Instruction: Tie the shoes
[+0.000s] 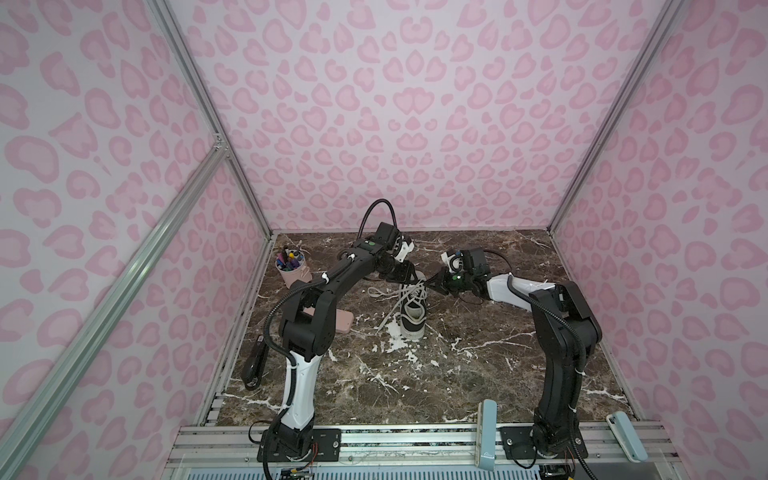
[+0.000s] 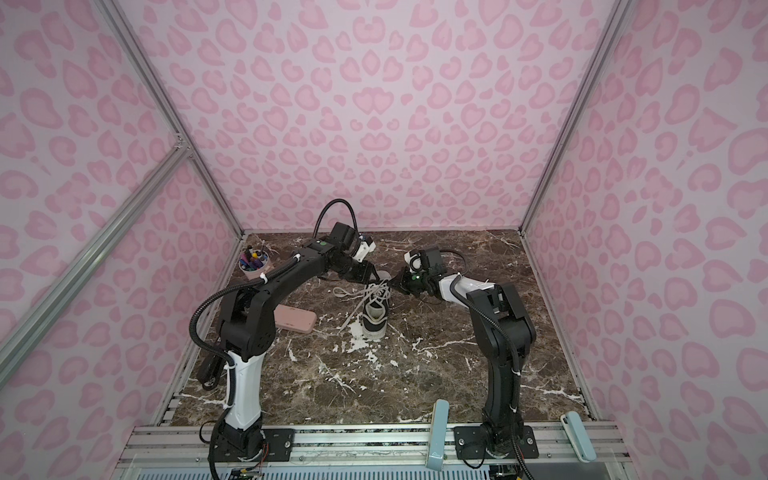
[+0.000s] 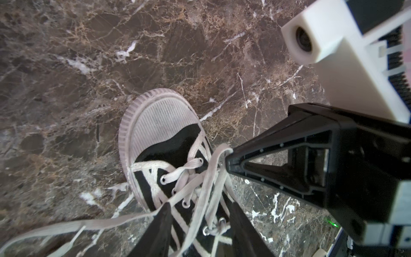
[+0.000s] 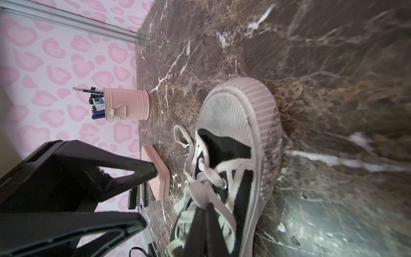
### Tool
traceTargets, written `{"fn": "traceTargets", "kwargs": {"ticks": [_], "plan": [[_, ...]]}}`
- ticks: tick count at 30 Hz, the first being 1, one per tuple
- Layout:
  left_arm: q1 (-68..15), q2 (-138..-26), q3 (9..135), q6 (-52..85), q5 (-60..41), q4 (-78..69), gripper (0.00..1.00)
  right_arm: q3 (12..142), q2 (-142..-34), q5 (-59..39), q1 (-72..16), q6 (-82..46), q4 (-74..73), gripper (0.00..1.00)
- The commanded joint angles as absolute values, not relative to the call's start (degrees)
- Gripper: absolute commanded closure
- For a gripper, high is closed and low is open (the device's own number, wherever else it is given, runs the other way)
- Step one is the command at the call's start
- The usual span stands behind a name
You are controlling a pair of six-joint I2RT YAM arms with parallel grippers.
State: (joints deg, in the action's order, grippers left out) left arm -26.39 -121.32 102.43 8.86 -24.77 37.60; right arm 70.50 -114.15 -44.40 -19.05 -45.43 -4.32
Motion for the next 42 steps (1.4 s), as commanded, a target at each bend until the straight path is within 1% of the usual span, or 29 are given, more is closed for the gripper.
{"fn": "traceTargets", "kwargs": {"ticks": [1, 18, 20, 23, 26, 31, 38, 42], "plan": [[-25.8, -119.9, 101.5, 8.6, -24.5, 37.0, 0.54, 70.8, -114.9, -44.4, -18.8, -45.8, -3.9, 0.96], [-23.5, -120.5, 96.5, 8.3, -24.9, 34.5, 0.54, 72.3, -117.3, -45.2, -18.7, -45.4, -3.1, 0.96], [-23.4, -120.6, 96.4, 8.2, -24.9, 34.5, 0.54, 72.6, -117.7, -45.4, -18.8, -45.4, -3.0, 0.95], [-23.4, -120.9, 96.4, 7.8, -24.9, 34.7, 0.54, 72.8, -117.9, -45.5, -18.7, -45.4, -2.9, 0.91], [-23.3, -120.9, 96.2, 7.7, -25.0, 34.7, 0.54, 72.8, -117.7, -45.3, -18.9, -44.9, -2.5, 0.84], [-23.3, -120.7, 96.1, 7.6, -25.0, 34.8, 0.54, 73.6, -117.4, -44.2, -18.9, -43.3, -0.2, 0.80], [-23.1, -120.7, 96.0, 7.5, -24.7, 35.2, 0.55, 74.9, -117.5, -42.5, -19.0, -41.6, 2.9, 0.71], [-22.8, -120.8, 95.9, 7.1, -24.3, 35.4, 0.54, 76.0, -117.7, -42.0, -19.0, -40.6, 4.7, 0.69]]}}
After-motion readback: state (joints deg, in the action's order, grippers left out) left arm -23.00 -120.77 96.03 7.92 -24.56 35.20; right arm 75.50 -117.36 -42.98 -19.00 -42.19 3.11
